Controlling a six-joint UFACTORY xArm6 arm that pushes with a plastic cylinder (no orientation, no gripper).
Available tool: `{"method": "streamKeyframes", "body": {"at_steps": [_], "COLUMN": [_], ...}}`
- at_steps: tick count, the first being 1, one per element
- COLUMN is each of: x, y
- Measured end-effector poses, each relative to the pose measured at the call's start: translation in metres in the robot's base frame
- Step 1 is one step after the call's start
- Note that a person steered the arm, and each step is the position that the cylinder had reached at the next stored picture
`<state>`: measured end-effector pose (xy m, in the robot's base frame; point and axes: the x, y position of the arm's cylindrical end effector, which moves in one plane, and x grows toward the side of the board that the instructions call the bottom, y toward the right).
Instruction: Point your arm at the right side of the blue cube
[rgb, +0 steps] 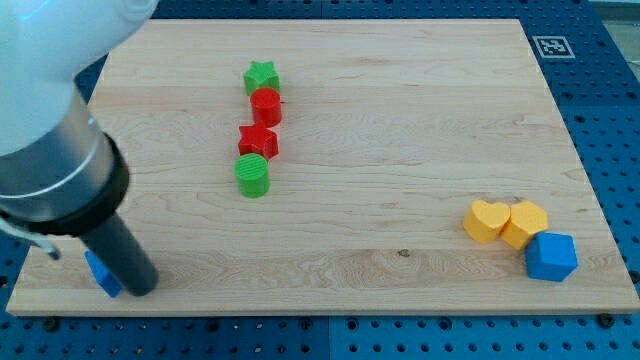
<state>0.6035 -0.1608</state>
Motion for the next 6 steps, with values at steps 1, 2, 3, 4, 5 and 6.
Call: {"method": "streamKeyframes", "body": {"at_steps": [1,2,3,4,5,6], "x": [-0.005,-0.026,-0.063,-0.122,-0.127,-0.046], "y": [0.078,0.161,0.231,0.300,0.404,0.459]}}
